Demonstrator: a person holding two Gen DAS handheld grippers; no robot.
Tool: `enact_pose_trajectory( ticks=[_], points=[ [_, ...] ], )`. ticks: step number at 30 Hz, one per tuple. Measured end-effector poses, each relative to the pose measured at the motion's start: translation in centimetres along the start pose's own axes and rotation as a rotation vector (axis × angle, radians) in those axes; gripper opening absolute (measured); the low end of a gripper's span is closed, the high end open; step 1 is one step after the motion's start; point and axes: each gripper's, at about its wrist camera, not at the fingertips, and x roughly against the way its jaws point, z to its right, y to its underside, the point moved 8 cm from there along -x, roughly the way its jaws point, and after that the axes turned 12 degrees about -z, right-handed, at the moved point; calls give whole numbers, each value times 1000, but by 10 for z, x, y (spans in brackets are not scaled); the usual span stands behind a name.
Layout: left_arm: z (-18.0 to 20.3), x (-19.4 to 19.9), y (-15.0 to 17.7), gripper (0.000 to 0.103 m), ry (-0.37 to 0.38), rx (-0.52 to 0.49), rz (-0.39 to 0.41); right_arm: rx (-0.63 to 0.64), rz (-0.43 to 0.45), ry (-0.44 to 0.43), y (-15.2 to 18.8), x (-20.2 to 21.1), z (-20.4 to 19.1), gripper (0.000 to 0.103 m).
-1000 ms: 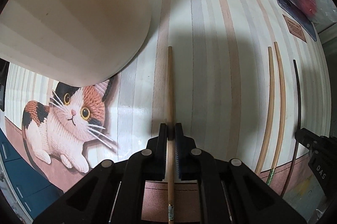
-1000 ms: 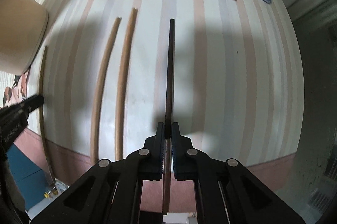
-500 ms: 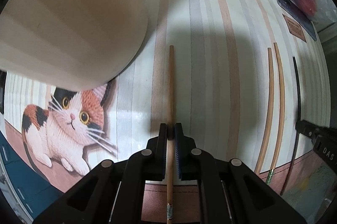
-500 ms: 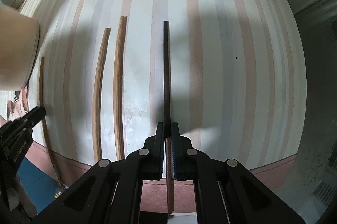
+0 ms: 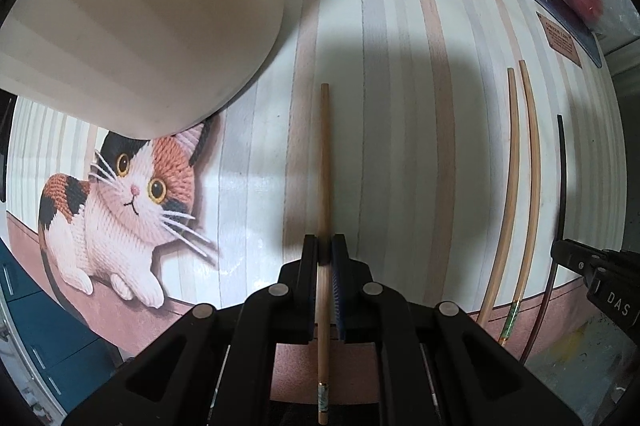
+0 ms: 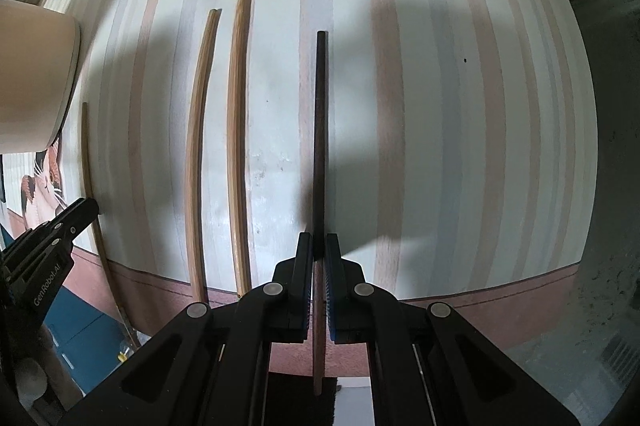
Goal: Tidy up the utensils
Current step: 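Grasp a light wooden chopstick with the left tool while the right grasps a dark brown one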
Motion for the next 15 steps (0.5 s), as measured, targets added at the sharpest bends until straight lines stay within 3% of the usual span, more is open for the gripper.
enact_pose_trajectory(
  ticks=[7,11,15],
  points=[
    [1,1,1,5,-4,13,10,9,10,26,-18,-4,-8,6],
    [-2,2,10,4,-12,9,28,-29,55,-5,-5,-10,-6,6],
    [-3,23,19,4,-4,5,94,-53,136,-37,11,2,-1,6]
  ],
)
